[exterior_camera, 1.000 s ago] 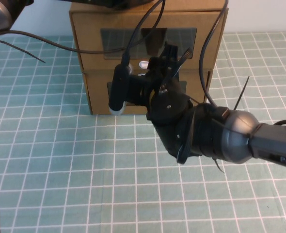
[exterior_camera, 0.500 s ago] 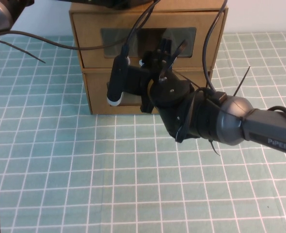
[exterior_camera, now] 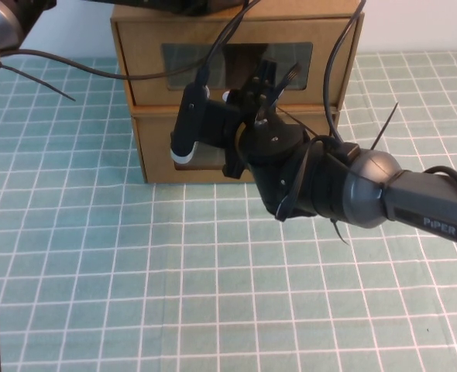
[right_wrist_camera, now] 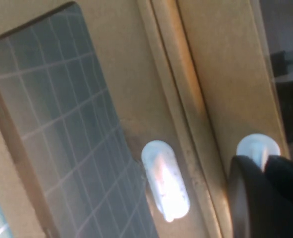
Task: Open the shoe box
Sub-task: 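Pull the top drawer of the cardboard box fully open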
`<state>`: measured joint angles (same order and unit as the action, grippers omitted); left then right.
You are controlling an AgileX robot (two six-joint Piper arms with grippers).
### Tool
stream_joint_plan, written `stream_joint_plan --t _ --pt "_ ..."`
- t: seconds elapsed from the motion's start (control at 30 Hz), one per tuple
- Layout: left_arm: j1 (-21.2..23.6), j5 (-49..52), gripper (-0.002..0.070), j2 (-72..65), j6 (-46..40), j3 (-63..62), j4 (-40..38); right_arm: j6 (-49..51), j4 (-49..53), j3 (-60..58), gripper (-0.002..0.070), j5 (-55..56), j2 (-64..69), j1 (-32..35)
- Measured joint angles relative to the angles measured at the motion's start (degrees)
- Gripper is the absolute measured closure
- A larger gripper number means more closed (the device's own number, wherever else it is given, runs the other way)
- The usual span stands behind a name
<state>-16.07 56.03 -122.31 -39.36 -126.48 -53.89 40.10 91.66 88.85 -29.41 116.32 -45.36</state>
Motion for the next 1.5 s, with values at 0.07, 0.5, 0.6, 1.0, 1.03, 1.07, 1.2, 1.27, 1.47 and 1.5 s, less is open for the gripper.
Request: stream_joint_plan --t 0.07,0.5,0.6,1.0,1.03,1.07,1.2,1.27,1.47,1.5 --pt "0.0 0.0 0.068 0.0 2.0 -0.2 1.6 -0.1 -0.1 0.0 0.0659 -0.6 0.0 -0.4" --pt "-0.2 1.1 0.068 -0.1 4.1 -0.6 4.4 1.8 -0.9 -7.0 0.0661 -6.5 -4.2 -5.6" --pt "-0.2 1.1 0.068 -0.1 4.1 -0.6 4.5 3.9 -0.8 -11.8 0.0661 -7.0 -7.2 -7.6" --pt "-0.2 1.1 0.068 -0.1 4.1 -0.6 4.6 13.3 -3.3 -25.6 0.0661 -12.7 -15.4 -19.0" --pt "-0.2 1.1 0.068 -0.1 4.1 -0.6 4.6 13.6 -3.3 -26.0 0.0661 -12.8 -15.4 -19.1" --pt "-0.2 1.1 0.068 -0.1 4.1 -0.6 4.6 13.7 -3.3 -26.1 0.0661 -12.9 -15.5 -19.2" --pt "-0.2 1.2 0.068 -0.1 4.1 -0.6 4.6 13.9 -3.0 -26.2 0.0661 -13.1 -15.5 -19.3" --pt "-0.2 1.2 0.068 -0.1 4.1 -0.6 4.6 13.9 -4.3 -25.9 0.0657 -13.1 -15.5 -19.3" --pt "-0.2 1.2 0.068 0.0 4.1 -0.6 4.6 9.8 -16.3 -23.0 0.0528 -11.6 -16.8 -19.3" --pt "-0.2 1.1 0.068 0.1 4.1 -0.6 4.8 9.7 -17.4 -22.8 0.0483 -11.3 -17.4 -19.3"
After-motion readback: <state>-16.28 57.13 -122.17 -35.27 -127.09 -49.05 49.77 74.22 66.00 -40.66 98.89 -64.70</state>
